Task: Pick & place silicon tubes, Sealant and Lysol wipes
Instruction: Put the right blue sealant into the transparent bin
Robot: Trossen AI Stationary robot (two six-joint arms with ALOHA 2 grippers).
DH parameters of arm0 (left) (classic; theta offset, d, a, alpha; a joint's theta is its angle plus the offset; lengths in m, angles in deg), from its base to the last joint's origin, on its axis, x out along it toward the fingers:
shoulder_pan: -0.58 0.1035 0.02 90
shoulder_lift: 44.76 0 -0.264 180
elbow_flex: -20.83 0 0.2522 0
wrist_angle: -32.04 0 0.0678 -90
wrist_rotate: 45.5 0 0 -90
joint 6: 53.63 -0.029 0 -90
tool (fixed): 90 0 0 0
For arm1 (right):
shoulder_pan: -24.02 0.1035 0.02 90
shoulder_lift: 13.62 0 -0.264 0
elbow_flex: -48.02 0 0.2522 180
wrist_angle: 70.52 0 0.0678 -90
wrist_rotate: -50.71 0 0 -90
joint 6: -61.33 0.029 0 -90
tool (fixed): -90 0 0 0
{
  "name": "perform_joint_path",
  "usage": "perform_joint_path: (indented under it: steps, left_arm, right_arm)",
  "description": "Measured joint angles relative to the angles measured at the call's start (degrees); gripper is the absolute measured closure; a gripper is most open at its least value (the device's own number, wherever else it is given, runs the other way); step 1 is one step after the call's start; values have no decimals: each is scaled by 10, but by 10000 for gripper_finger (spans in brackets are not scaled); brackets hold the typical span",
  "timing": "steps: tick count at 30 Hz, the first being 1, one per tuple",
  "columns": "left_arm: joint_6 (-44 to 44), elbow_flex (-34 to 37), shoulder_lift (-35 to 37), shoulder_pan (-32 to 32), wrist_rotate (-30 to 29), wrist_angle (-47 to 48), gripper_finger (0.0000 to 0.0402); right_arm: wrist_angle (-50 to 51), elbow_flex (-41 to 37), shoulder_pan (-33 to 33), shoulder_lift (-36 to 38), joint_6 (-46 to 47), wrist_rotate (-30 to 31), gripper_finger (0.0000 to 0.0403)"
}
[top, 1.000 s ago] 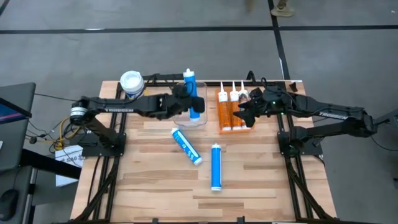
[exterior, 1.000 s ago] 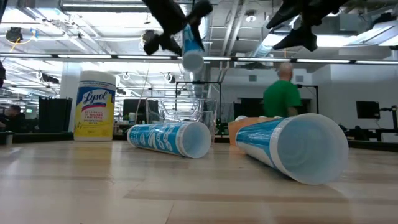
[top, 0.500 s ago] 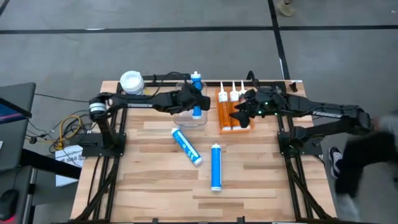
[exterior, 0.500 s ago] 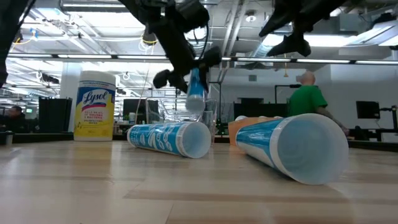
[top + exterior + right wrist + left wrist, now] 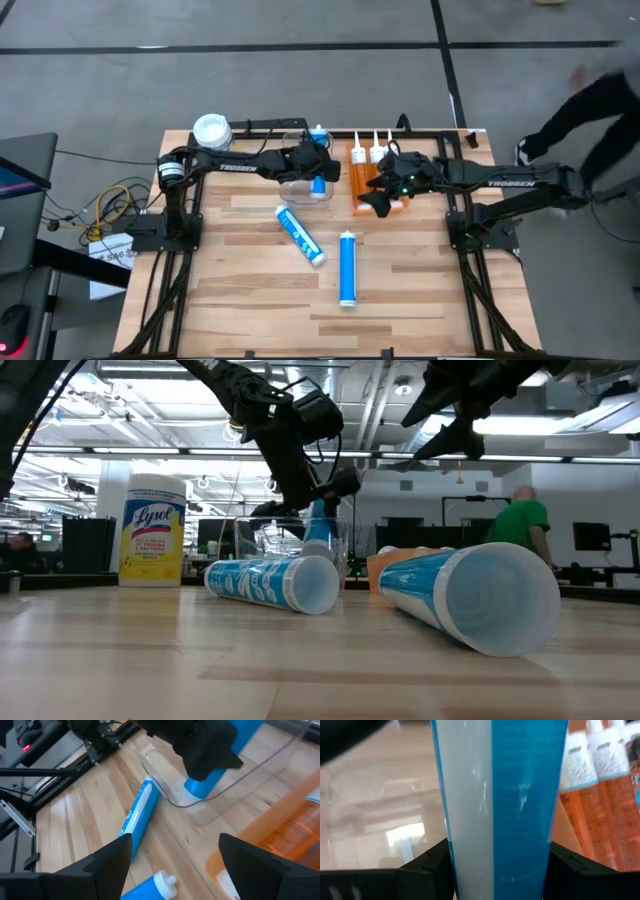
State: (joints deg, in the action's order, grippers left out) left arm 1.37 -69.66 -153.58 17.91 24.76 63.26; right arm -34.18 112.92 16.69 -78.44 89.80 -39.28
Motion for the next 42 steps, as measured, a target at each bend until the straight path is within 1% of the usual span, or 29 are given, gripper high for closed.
perform_joint_path:
  steps: [18, 24, 33, 37, 42]
  left_arm:
    - [40, -1, -5, 1, 30, 47, 204]
    - [40, -1, -7, 1, 35, 47, 204]
    - [49, 0, -42, 2, 72, 41, 204]
    - [57, 0, -46, 3, 72, 35, 204]
    - [46, 0, -46, 3, 70, 25, 203]
  right_arm:
    - [-14, 0, 1, -1, 0, 0, 112]
    - [-21, 0, 1, -1, 0, 0, 112]
    - [-22, 0, 2, -1, 0, 0, 112]
    - [-23, 0, 2, -1, 1, 0, 112]
    - [-23, 0, 2, 0, 1, 0, 112]
